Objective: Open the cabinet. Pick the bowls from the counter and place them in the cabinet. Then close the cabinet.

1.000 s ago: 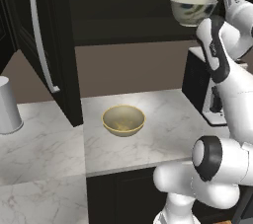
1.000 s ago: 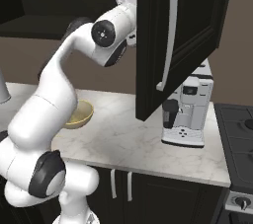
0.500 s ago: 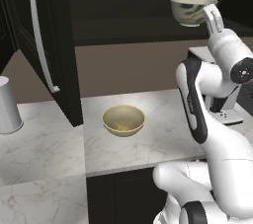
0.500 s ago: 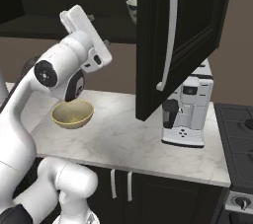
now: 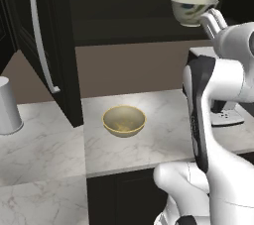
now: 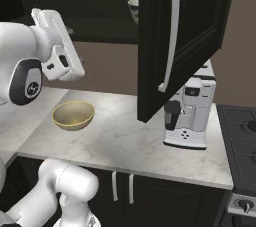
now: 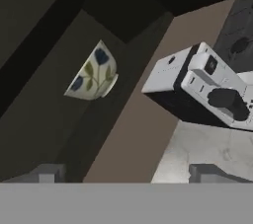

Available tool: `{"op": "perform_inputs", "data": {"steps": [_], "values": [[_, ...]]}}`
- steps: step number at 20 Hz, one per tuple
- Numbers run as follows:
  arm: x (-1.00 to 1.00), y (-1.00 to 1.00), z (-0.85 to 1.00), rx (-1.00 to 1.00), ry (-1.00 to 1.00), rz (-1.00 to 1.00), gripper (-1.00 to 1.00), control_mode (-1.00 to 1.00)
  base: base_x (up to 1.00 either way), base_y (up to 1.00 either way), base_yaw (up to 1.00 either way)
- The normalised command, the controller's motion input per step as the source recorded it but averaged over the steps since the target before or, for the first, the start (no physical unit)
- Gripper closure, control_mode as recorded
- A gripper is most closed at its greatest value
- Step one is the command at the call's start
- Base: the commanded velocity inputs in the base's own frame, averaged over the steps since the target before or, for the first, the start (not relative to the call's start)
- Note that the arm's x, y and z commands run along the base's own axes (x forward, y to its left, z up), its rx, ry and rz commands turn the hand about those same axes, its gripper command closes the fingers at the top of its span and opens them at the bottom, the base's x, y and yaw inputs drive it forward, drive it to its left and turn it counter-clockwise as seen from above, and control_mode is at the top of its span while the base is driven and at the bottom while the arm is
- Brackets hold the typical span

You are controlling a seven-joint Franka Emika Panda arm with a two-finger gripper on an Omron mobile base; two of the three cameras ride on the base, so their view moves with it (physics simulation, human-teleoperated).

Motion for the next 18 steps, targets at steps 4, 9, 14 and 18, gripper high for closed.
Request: {"op": "perform_inputs", "data": {"steps": [4, 9, 14, 18], "values": [[-0.62, 0.27, -0.26, 0.06, 0.41, 0.01, -1.00, -1.00, 0.00, 0.00, 0.00], [-0.62, 0.25, -0.77, 0.03, 0.05, 0.03, -1.00, -1.00, 0.00, 0.00, 0.00], [-0.34, 0.01, -0.99, 0.05, 0.00, 0.09, -1.00, -1.00, 0.00, 0.00, 0.00], [-0.06, 0.00, -0.92, 0.08, 0.00, 0.16, -1.00, -1.00, 0.00, 0.00, 0.00]]}}
